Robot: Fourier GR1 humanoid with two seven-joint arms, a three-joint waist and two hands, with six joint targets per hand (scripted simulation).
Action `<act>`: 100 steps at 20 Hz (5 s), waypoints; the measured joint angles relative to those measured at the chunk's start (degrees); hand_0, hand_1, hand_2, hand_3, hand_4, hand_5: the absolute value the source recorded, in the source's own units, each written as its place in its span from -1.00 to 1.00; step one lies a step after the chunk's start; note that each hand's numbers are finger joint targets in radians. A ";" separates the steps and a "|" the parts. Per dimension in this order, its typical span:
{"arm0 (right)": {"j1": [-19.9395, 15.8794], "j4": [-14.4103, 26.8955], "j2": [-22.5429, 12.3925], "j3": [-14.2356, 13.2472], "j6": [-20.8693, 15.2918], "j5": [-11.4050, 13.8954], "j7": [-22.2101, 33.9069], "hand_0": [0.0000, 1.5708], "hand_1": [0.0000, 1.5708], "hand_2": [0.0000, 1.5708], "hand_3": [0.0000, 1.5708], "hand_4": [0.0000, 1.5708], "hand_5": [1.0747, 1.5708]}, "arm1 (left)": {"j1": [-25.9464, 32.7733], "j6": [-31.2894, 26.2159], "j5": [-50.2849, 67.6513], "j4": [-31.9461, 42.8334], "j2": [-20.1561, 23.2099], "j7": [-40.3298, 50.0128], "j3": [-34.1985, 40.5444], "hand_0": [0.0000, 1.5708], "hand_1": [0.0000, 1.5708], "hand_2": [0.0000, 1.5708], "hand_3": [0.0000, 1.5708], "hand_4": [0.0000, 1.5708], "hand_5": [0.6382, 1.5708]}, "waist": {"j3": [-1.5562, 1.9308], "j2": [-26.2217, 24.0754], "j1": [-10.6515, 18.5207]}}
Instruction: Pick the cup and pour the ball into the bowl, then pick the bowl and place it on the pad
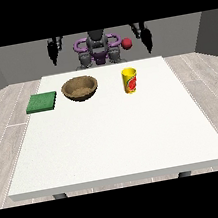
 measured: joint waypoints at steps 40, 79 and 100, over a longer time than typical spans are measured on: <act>-6.37 -11.32 -3.28 -9.40 5.96 -13.77 4.17 -1.00 -1.00 -1.00 -1.00 -0.16 0.95 | -17.88 3.06 0.21 13.90 -1.40 -15.57 5.74 -1.00 -1.00 -1.00 -1.00 -1.00 0.72 | 0.43 14.60 -8.09; -10.60 8.09 -16.05 -20.49 18.51 -25.58 6.77 -1.00 -1.00 -1.00 -0.81 -0.15 0.96 | -39.11 32.61 -28.80 54.65 3.18 -17.33 -4.96 0.73 0.73 1.00 1.00 0.85 0.92 | 0.83 4.23 -12.50; -12.20 25.24 -18.07 -21.88 22.75 -23.76 2.10 -1.00 -1.00 -1.00 -0.63 -0.12 0.93 | -59.26 21.74 -70.09 64.74 -6.08 31.12 -35.40 0.55 0.55 1.00 1.00 0.35 1.00 | 0.57 -3.52 -9.44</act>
